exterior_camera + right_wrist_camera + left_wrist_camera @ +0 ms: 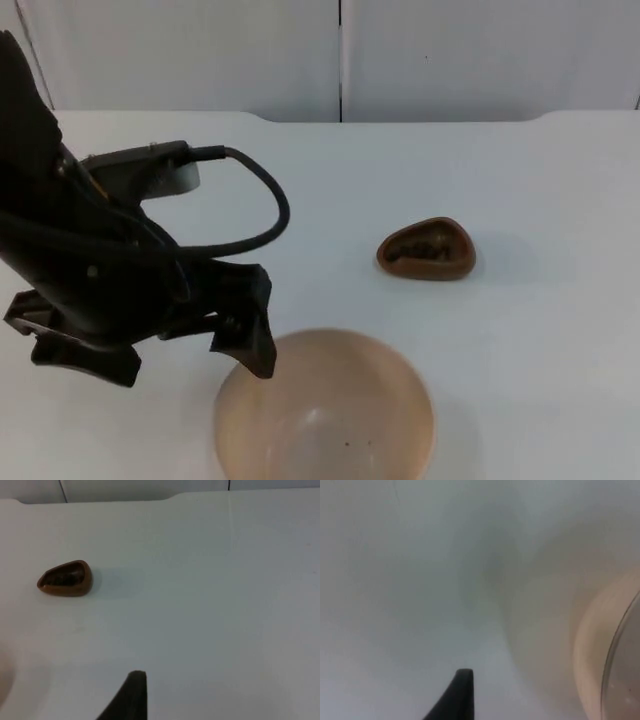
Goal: Pick up the bowl with the left hand and pour the coffee beans from the cup into the bowl with the right hand.
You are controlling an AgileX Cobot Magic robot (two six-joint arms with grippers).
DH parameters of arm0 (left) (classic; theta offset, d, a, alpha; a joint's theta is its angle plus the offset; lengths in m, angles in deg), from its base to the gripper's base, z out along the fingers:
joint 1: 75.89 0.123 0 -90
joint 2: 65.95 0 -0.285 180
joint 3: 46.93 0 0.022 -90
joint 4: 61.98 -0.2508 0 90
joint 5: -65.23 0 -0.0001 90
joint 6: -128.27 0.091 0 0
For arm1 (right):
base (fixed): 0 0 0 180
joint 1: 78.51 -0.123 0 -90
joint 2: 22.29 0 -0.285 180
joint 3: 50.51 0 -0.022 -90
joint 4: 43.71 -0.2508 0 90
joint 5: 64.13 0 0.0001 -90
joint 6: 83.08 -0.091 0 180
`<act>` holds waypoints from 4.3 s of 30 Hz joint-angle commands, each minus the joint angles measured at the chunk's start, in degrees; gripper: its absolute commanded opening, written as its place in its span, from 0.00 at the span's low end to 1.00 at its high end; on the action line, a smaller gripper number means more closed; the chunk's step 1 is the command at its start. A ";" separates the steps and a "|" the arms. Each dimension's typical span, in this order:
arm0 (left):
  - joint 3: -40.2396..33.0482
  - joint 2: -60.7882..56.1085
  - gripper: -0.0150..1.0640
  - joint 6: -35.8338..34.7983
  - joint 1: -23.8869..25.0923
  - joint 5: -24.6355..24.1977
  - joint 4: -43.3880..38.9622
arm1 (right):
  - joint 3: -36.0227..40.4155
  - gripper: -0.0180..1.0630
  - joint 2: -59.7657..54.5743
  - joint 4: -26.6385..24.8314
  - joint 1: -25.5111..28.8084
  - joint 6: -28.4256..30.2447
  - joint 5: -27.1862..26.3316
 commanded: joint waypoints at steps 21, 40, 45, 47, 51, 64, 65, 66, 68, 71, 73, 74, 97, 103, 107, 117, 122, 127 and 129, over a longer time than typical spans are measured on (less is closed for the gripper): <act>-8.65 6.18 0.91 18.49 2.14 11.73 22.67 | -0.13 0.99 0.23 0.25 0.09 0.14 -0.23; -8.65 6.70 0.60 18.49 2.14 12.24 24.38 | -0.13 0.99 0.23 0.25 0.09 0.14 -0.23; -8.65 6.70 0.45 18.49 2.14 11.92 26.42 | -0.13 0.99 0.23 0.25 0.09 0.14 -0.23; -8.65 6.70 0.41 18.49 2.14 11.92 26.67 | -0.13 0.99 0.23 0.25 0.09 0.14 -0.23; -8.65 6.70 0.26 18.49 2.14 11.92 27.19 | -0.13 0.99 0.23 0.25 0.09 0.14 -0.23; -7.63 4.12 0.01 19.04 2.14 9.41 26.05 | -0.13 0.99 0.23 0.25 0.09 0.14 -0.23; -6.23 3.52 0.01 19.04 2.14 7.73 25.34 | -0.13 0.99 0.23 0.25 0.09 0.14 -0.23; -6.23 3.52 0.01 19.04 2.14 7.73 25.34 | -0.13 0.99 0.23 0.25 0.09 0.14 -0.23; -3.82 3.26 0.01 18.55 2.14 5.49 23.99 | -0.13 0.99 0.23 0.25 0.09 0.14 -0.23; -0.63 3.26 0.01 16.48 2.14 3.24 20.61 | -0.13 0.99 0.23 0.25 0.09 0.14 -0.23; 2.49 3.26 0.01 11.27 2.14 1.30 13.94 | -0.13 0.99 0.23 0.25 0.09 0.14 -0.23; 4.28 3.26 0.01 8.71 2.14 -0.12 9.42 | -0.13 0.99 0.23 0.25 0.09 0.14 -0.23; 16.45 3.26 0.01 -8.63 2.14 -8.70 -14.78 | -0.13 0.99 0.23 0.25 0.09 0.14 -0.23; 16.45 3.26 0.01 -8.63 2.14 -9.53 -14.78 | -0.13 0.99 0.23 0.25 0.09 0.14 -0.23; 16.45 3.26 0.01 -8.63 2.14 -10.80 -14.92 | -0.13 0.99 0.23 0.25 0.09 0.14 -0.23; 16.45 3.26 0.01 -8.63 2.14 -9.41 -15.41 | -0.13 0.99 0.23 0.01 0.09 0.14 -0.23; 16.45 3.26 0.01 -8.63 2.14 -9.16 -15.95 | -0.13 0.99 0.23 0.14 0.09 0.14 -0.50; 16.45 3.26 0.01 -8.63 2.14 -8.93 -15.82 | -0.90 0.99 0.23 0.14 0.09 0.14 -1.91; 16.45 3.26 0.01 -8.63 2.14 -8.79 -15.42 | -1.62 0.99 0.23 0.14 0.09 0.14 -3.36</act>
